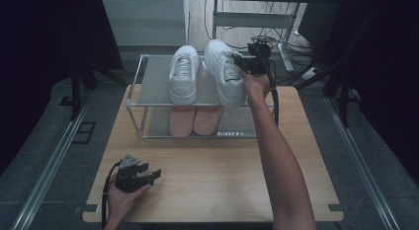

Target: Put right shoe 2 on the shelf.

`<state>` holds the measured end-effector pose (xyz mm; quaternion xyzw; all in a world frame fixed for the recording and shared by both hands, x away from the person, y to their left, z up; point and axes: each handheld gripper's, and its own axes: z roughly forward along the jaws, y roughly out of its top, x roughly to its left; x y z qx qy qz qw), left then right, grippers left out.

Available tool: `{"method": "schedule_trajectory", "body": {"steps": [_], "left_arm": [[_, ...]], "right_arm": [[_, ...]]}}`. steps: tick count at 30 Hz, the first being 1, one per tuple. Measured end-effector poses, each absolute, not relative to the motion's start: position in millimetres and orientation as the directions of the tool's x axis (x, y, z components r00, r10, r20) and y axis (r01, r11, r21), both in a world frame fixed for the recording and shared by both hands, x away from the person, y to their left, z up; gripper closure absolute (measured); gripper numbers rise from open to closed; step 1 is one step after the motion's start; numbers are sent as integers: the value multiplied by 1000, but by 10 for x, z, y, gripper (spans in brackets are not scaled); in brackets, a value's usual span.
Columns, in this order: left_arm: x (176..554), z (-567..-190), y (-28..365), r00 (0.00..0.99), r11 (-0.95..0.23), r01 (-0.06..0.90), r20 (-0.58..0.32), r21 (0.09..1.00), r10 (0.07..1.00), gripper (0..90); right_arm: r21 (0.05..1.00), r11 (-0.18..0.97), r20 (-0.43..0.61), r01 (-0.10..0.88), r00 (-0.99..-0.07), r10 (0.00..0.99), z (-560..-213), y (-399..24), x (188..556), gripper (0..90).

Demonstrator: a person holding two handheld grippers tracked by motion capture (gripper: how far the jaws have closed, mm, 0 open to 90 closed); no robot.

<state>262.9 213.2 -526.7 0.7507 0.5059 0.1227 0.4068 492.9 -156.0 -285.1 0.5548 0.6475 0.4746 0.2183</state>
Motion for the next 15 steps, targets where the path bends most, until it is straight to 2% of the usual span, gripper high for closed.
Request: {"method": "schedule_trajectory", "body": {"steps": [15], "left_arm": [[2630, -5283, 2186, 450, -147, 664, -234, 733, 862, 384]], "right_arm": [[823, -48, 220, 565, -240, 946, -3028, -1265, 5310, 791]]}}
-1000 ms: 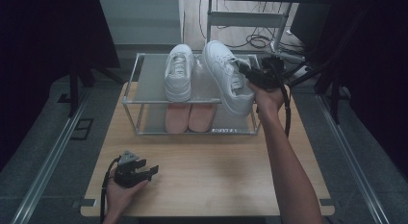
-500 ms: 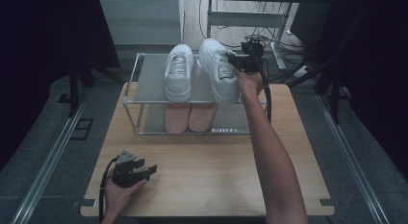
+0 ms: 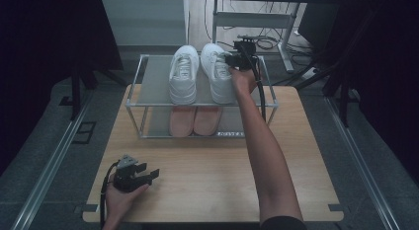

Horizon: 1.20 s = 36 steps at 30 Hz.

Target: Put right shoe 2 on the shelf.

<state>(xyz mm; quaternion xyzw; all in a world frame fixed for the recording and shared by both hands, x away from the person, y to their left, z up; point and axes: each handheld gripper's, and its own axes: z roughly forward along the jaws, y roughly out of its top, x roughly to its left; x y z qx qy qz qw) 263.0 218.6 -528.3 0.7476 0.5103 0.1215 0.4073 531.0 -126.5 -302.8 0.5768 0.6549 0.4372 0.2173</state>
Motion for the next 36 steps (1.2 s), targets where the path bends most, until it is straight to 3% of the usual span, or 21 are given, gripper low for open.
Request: {"method": "schedule_trajectory", "body": {"steps": [3, 8, 13, 18, 29, 36], "left_arm": [[2626, -5282, 2187, 446, -144, 666, -236, 732, 863, 384], [2620, -5278, 2184, 446, -144, 664, -234, 734, 864, 384], [2611, -5263, 2189, 445, -141, 662, -235, 736, 864, 384], [2614, -5254, 2217, 436, -133, 662, -234, 738, 869, 383], [2611, -5242, 2205, 437, -139, 659, -226, 739, 871, 383], [2612, -5242, 2178, 441, -143, 662, -227, 736, 868, 383]], "right_arm": [[825, -46, 222, 563, -248, 943, -3045, -1266, 5321, 754], [840, -34, 229, 541, -297, 927, -2987, -1276, 5274, 599], [869, -3, 195, 496, -335, 922, -2853, -1347, 5126, 586], [884, 42, 158, 466, -382, 911, -2817, -1476, 4915, 648], [890, 74, 143, 450, -430, 891, -3086, -1864, 4500, 879], [860, 120, 140, 495, -457, 878, -3382, -1877, 4416, 900]]}}
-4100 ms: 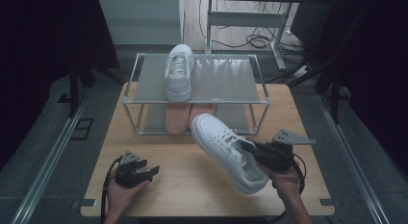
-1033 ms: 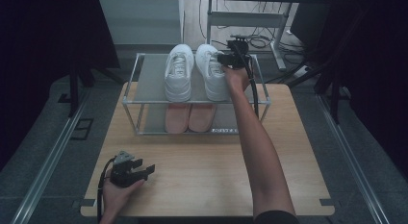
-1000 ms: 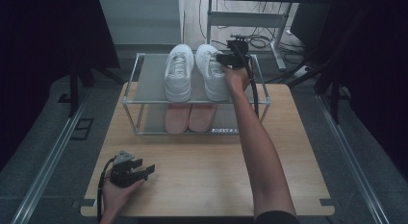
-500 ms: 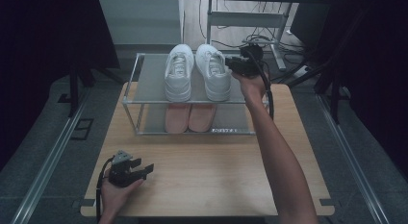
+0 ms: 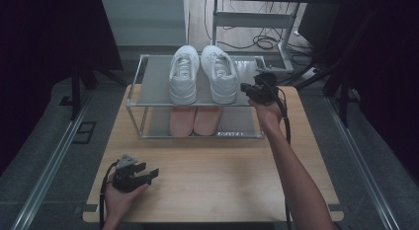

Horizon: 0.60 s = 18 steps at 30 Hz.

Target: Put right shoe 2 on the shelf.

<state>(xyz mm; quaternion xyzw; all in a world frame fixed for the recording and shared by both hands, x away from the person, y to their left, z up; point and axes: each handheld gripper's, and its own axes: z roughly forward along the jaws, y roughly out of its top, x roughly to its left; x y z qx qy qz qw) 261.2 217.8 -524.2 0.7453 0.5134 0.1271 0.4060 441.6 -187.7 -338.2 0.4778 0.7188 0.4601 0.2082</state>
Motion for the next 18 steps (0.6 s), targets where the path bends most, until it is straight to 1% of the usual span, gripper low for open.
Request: {"method": "schedule_trajectory", "body": {"steps": [4, 5, 10, 15, 18], "left_arm": [[2612, -5242, 2174, 437, -140, 665, -231, 734, 869, 383], [2610, -5242, 2174, 435, -137, 665, -232, 734, 870, 383], [2594, -5232, 2179, 434, -133, 663, -233, 737, 870, 383], [2600, -5224, 2179, 435, -132, 662, -234, 738, 869, 383], [2612, -5221, 2178, 437, -135, 659, -231, 740, 869, 383]], "right_arm": [[855, 126, 152, 504, -475, 867, -3485, -1809, 4401, 900], [859, 130, 140, 495, -471, 871, -3490, -1791, 4392, 900], [863, 124, 142, 490, -469, 871, -3476, -1742, 4378, 900], [862, 146, 139, 485, -503, 853, -3475, -1591, 4344, 900], [866, 152, 129, 477, -507, 852, -3467, -1537, 4334, 900]]}}
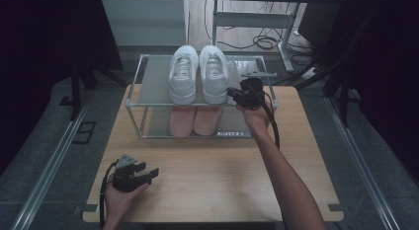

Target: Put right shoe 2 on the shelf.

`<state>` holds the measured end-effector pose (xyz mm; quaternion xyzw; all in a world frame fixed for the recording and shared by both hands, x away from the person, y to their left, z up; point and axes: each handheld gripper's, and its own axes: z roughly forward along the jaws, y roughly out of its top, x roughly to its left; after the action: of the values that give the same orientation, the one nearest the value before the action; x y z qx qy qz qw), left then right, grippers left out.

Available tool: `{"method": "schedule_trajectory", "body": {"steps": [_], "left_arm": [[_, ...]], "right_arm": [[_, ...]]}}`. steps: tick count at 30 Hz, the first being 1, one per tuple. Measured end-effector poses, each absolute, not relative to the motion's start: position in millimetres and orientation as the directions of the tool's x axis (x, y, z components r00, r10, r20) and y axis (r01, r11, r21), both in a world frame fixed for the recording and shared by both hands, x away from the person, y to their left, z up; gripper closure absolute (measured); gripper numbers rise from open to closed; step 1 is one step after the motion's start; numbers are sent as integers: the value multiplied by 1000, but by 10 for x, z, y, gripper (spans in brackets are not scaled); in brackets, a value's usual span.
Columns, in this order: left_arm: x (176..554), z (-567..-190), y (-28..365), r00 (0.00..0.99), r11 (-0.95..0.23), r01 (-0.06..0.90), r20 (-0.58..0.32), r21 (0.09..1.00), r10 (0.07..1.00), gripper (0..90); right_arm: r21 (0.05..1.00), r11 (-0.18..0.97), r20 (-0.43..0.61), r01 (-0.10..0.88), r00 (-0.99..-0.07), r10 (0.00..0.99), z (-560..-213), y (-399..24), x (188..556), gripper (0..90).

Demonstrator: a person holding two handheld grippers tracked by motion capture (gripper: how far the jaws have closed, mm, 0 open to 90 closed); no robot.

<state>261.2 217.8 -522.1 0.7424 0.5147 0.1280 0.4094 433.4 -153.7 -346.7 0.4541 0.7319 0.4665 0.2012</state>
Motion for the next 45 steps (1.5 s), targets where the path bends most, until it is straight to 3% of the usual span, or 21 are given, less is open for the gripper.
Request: {"method": "schedule_trajectory", "body": {"steps": [16, 30, 45], "left_arm": [[2616, -5218, 2189, 443, -137, 656, -232, 742, 866, 382], [2584, -5223, 2213, 434, -127, 658, -236, 742, 869, 382], [2584, -5237, 2186, 439, -131, 656, -235, 743, 867, 383]], "right_arm": [[878, 126, 154, 462, -521, 840, -3508, -1433, 4294, 900], [909, 84, 177, 409, -560, 810, -3501, -1829, 4050, 900], [930, 151, 116, 335, -656, 746, -3825, -2237, 3583, 897]]}}
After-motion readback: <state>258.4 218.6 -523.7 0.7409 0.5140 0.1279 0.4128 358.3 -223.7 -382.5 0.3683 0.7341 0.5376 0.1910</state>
